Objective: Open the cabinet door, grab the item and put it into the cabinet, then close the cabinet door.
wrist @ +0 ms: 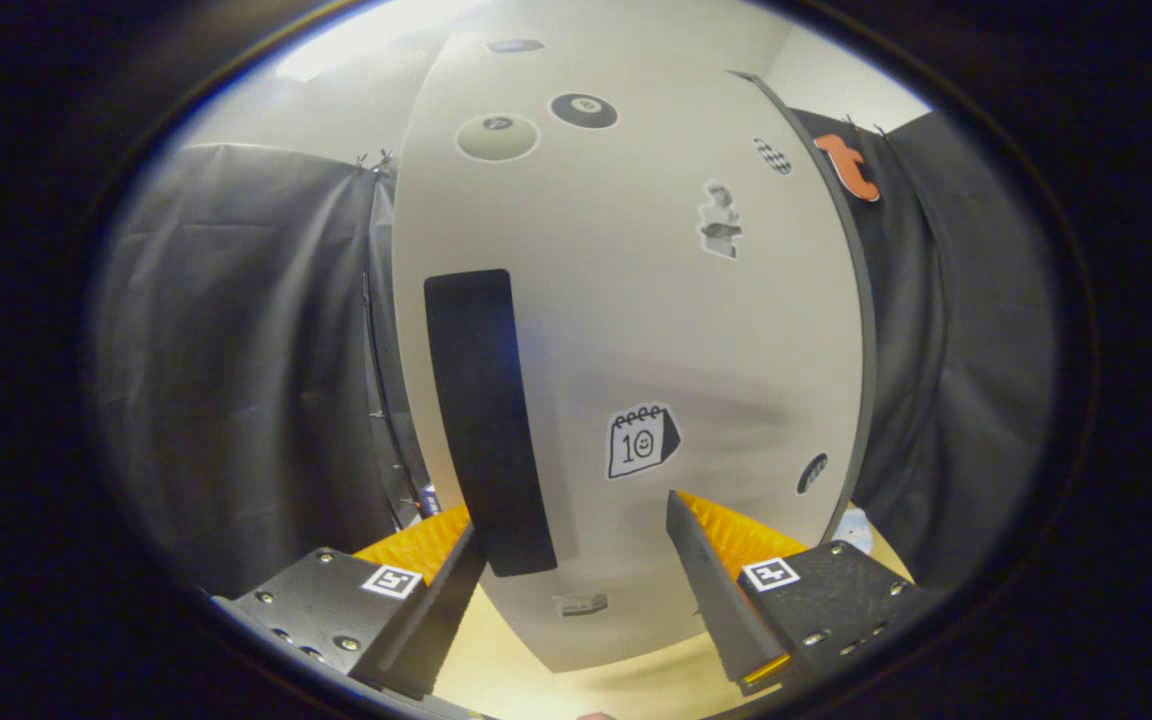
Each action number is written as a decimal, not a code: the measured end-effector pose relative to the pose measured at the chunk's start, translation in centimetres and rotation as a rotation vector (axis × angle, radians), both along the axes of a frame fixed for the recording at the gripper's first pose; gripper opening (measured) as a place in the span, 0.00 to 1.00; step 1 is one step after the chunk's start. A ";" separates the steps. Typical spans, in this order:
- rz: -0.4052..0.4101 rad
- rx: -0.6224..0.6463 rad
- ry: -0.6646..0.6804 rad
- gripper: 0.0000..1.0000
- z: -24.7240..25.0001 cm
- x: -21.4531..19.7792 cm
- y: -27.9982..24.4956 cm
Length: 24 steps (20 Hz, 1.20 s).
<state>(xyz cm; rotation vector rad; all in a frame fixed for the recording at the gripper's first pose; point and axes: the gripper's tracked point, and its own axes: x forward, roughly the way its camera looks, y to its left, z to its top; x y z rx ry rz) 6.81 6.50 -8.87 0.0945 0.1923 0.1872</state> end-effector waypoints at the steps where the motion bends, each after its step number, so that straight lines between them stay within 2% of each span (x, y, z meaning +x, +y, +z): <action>1: -0.011 -0.001 -0.001 1.00 -0.2 0.6 0.4; 13: -0.123 -0.074 -0.043 1.00 0.1 6.8 3.2; 17: -0.162 -0.092 -0.068 1.00 0.1 7.5 3.5; 24: -0.185 -0.088 -0.098 1.00 0.2 8.2 3.9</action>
